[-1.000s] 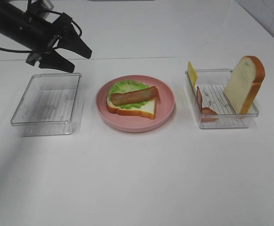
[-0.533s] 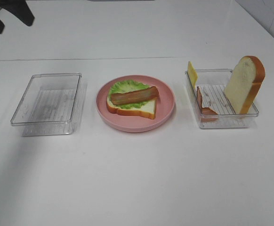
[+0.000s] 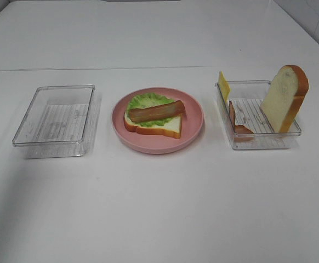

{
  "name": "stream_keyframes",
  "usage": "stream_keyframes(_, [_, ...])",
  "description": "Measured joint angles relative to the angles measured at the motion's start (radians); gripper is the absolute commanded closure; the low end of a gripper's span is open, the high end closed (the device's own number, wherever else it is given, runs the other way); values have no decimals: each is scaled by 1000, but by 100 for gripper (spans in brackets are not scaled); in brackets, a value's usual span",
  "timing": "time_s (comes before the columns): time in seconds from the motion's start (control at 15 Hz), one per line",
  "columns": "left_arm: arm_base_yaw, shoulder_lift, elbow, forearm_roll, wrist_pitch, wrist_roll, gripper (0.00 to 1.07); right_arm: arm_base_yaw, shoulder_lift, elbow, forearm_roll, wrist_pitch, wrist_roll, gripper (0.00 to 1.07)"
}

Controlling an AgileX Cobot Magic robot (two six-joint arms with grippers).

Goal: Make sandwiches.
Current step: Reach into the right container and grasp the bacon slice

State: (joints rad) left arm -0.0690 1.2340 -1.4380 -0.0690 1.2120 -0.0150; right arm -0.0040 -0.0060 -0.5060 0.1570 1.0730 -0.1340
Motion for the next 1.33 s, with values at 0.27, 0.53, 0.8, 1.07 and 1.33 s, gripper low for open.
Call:
stream_keyframes(0.27, [0, -365, 304, 7, 4, 0, 49, 0, 0, 0, 0, 0, 0, 33])
stream_keyframes(0.53, [0, -670, 529, 17, 6, 1, 49, 0, 0, 0, 0, 0, 0, 33])
stream_keyframes(0.8, [0, -971, 788, 20, 6, 4, 49, 0, 0, 0, 0, 0, 0, 33])
stream_keyframes(1.07, [0, -1159, 888, 20, -13, 5, 49, 0, 0, 0, 0, 0, 0, 33])
stream_keyframes(1.33, [0, -1237, 891, 20, -25, 6, 49, 0, 0, 0, 5, 0, 0, 33])
